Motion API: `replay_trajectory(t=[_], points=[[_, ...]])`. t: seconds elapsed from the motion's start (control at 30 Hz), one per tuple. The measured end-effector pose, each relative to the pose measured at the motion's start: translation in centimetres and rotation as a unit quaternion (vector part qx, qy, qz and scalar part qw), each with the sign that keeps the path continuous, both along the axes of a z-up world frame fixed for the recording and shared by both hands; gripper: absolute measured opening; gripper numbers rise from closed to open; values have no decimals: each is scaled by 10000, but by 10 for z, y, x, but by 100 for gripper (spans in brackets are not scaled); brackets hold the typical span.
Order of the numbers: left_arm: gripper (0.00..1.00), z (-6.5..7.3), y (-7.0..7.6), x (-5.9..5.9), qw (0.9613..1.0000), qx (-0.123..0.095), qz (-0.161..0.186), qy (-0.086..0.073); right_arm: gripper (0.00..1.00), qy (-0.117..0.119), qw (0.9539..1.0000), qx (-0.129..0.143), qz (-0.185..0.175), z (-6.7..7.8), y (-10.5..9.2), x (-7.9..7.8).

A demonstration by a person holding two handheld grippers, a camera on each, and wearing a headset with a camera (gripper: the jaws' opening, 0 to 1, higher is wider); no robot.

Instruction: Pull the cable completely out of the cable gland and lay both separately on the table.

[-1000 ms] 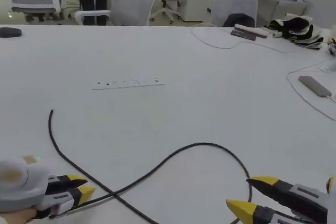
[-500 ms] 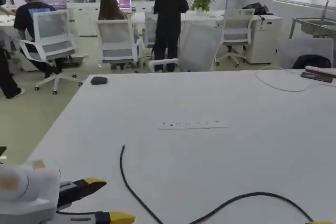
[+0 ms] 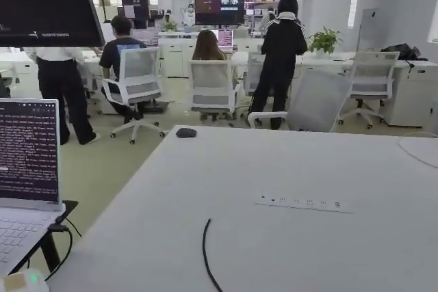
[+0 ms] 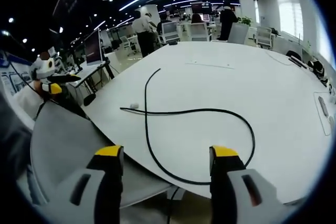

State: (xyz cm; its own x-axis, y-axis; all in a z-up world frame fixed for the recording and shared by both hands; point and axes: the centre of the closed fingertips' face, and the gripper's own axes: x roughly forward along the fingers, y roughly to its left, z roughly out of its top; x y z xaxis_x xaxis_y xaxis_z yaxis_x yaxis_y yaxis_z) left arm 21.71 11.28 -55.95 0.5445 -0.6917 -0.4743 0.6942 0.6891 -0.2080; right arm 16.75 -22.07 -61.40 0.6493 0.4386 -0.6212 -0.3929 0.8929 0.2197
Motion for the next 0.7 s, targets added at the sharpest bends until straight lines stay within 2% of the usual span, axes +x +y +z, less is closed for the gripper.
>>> replay_trajectory(t=[0.07,0.1,0.2,0.33,0.37,0.4,0.47,0.53,0.6,0.7], points=[[87,-4,6,2,10000,-10,94,0,69,35,10000,-10,29,0,3,0],[86,-6,8,3,9998,-60,176,48,69,38,10000,-16,52,0,5,1],[85,-9,9,5,9994,-183,281,90,68,53,9999,-32,95,1,9,2],[84,-13,6,8,9991,-289,303,31,67,87,9999,-80,120,0,14,1],[83,-17,6,9,9991,-277,311,61,67,95,9998,-80,123,-1,15,0],[81,-21,9,8,9993,-166,332,93,67,117,9998,-80,121,-1,16,-1],[78,-23,15,11,9986,-137,502,19,67,149,9998,-96,123,-3,17,-4],[75,-19,16,14,9973,-325,652,20,67,168,9997,-105,105,-4,18,-6],[73,-18,16,17,9973,-290,670,-24,67,192,9997,-119,65,-6,16,-7],[70,-22,12,19,9975,-107,695,-118,66,227,9997,-124,6,-7,15,-8]])
